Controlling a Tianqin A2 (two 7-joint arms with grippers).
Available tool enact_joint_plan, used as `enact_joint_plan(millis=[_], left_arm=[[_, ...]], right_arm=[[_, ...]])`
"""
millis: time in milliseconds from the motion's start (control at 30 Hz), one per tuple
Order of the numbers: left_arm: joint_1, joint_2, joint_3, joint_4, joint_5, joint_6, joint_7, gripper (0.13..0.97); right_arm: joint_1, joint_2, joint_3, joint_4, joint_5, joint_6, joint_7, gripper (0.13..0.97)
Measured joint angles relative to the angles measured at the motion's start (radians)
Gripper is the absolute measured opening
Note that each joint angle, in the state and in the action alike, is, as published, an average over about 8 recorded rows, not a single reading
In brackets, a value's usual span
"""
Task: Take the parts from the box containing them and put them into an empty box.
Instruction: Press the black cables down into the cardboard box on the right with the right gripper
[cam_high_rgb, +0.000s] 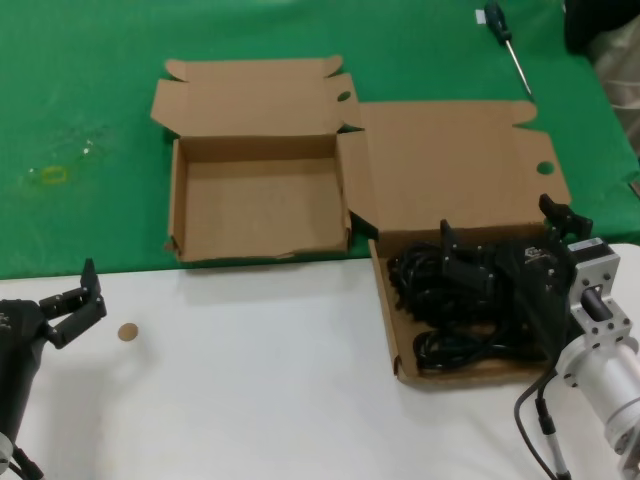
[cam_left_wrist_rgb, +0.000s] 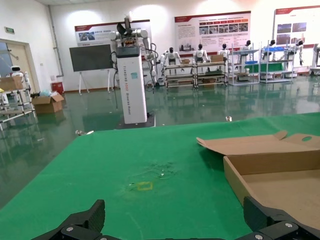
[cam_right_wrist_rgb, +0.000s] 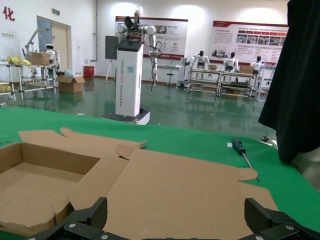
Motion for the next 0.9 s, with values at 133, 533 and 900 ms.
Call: enact_joint_plan(millis=[133, 533, 900], left_arm=[[0.000, 0.000, 0.000, 0.000, 0.000, 0.000, 0.000, 0.966], [0.000, 0.000, 0.000, 0.000, 0.000, 0.000, 0.000, 0.966], [0.000, 0.000, 0.000, 0.000, 0.000, 0.000, 0.000, 0.954]], right_arm=[[0.000, 0.000, 0.000, 0.000, 0.000, 0.000, 0.000, 0.966], [0.000, 0.000, 0.000, 0.000, 0.000, 0.000, 0.000, 0.966], [0.000, 0.000, 0.000, 0.000, 0.000, 0.000, 0.000, 0.966]])
